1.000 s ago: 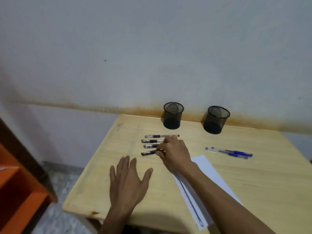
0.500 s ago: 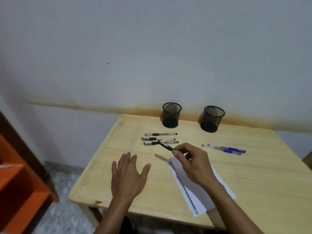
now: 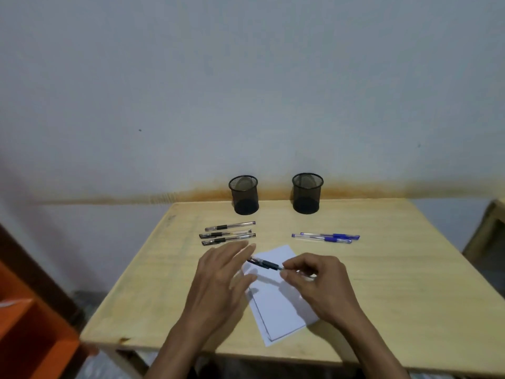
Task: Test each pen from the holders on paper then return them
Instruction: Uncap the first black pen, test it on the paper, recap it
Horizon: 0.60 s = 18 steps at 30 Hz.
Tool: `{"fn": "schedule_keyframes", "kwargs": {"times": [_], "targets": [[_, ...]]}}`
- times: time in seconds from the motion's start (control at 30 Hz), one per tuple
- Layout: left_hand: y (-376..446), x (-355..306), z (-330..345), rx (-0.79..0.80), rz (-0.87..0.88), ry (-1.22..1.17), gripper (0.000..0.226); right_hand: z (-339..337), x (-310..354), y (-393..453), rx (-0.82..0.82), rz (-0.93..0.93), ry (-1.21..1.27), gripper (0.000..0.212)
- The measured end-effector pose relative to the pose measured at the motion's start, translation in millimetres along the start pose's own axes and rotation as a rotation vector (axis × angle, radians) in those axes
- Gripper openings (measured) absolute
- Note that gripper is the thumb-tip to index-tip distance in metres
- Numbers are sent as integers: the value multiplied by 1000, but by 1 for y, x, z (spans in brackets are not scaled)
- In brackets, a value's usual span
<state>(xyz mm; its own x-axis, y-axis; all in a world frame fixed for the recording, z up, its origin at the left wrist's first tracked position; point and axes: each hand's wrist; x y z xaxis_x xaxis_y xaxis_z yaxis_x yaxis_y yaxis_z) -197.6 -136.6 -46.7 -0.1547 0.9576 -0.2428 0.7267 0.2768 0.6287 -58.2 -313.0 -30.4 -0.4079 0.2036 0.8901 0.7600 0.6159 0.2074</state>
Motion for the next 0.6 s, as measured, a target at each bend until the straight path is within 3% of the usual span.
{"fn": "schedule_keyframes", "kwargs": {"times": [0.13,0.23,0.4,0.6], "targets": [[14,-10,11,-30,84,6,28,-12,5,3,-50,80,259,20],[17,-18,14,-2,-18,-108,25,-9,9,5,-128,182,492,17],[26,-33,16,11,-122,-224,16,10,10,11,-34,231,473,5],[33,-37,19,38,-59,-157,19,3,4,27,15,161,446,14]]}}
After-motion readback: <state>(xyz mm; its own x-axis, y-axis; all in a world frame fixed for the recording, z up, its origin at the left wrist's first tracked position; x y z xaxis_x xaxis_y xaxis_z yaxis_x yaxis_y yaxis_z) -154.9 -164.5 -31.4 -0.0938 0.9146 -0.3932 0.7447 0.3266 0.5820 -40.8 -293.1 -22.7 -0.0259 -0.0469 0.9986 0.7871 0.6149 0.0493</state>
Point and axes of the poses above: each hand's wrist, its own y-axis towards the middle knuckle, its own z-axis out of the palm, x = y × z
